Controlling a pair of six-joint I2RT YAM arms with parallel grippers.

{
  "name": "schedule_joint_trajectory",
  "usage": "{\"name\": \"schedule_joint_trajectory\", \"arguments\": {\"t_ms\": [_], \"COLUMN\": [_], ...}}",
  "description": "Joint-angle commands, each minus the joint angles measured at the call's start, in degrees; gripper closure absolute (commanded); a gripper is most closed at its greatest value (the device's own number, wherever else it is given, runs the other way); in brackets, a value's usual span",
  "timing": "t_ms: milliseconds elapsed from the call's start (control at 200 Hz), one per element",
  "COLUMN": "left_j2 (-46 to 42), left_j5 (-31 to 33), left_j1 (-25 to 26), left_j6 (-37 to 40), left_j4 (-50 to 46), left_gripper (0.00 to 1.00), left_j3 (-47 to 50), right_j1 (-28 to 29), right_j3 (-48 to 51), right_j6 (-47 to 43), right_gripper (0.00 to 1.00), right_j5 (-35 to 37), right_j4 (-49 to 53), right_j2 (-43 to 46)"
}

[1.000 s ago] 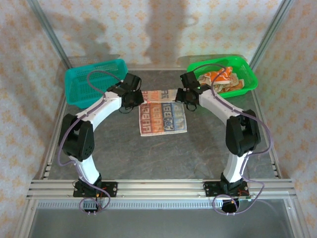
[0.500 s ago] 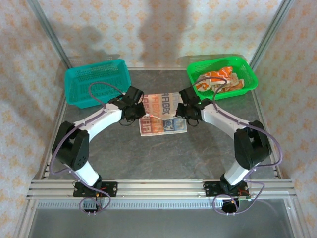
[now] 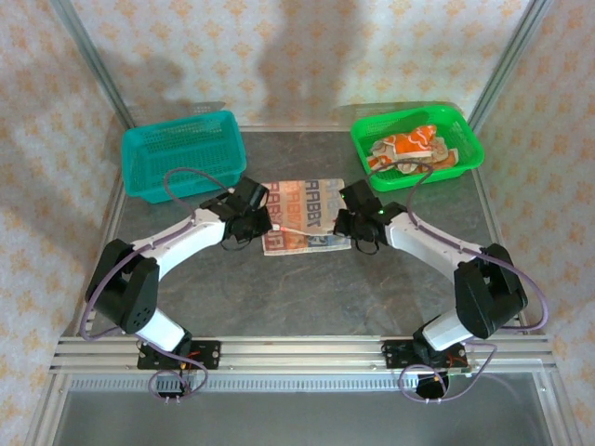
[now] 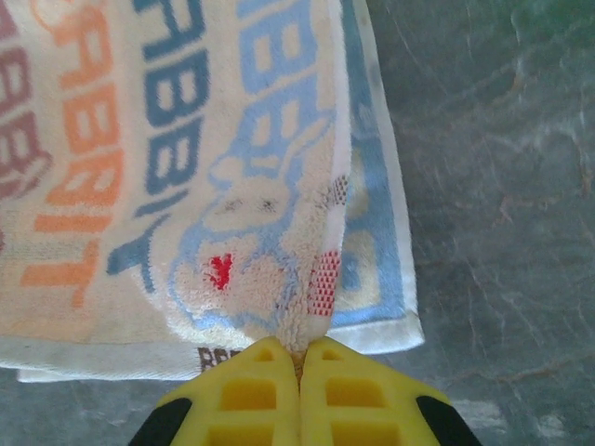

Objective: Fold and stack the towels

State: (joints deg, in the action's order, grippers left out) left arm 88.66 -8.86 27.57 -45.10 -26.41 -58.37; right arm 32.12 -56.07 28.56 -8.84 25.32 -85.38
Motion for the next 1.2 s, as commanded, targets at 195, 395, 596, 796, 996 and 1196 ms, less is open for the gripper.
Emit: {"name": "schedule_joint_trajectory", "arguments": {"t_ms": [195, 395, 596, 796, 996, 1196], "left_j2": [2.74, 4.71, 4.28, 1.78, -1.98, 0.77], "left_j5": [0.04, 0.25, 1.10, 3.13, 6.97, 4.44], "left_j1": [2.38, 2.49, 2.64, 2.57, 2.44, 2.51], "left_j6": [-2.83, -2.71, -2.14, -0.59, 2.36, 4.58], "left_j4": [5.17, 6.20, 5.35, 0.66, -6.06, -5.18], "left_gripper": [1.00, 1.00, 1.00, 0.61, 0.47, 0.55], "left_j3": [5.21, 6.64, 7.18, 5.61, 2.10, -3.15], "right_j1": [1.72, 2.11, 2.82, 2.86, 2.91, 2.88], "right_j3": [4.60, 5.79, 6.39, 5.77, 2.94, -1.41], "right_j6": [2.72, 2.49, 2.60, 1.69, -0.95, -3.32], "right_gripper": [0.96, 0.94, 0.86, 0.58, 0.56, 0.63], "right_j5": [1.51, 1.32, 1.14, 2.21, 5.49, 5.70], "right_j4": [-3.61, -4.58, -4.52, -1.21, 3.41, 2.96], "right_j2": [-3.52, -5.63, -5.40, -1.81, 1.29, -1.93]}}
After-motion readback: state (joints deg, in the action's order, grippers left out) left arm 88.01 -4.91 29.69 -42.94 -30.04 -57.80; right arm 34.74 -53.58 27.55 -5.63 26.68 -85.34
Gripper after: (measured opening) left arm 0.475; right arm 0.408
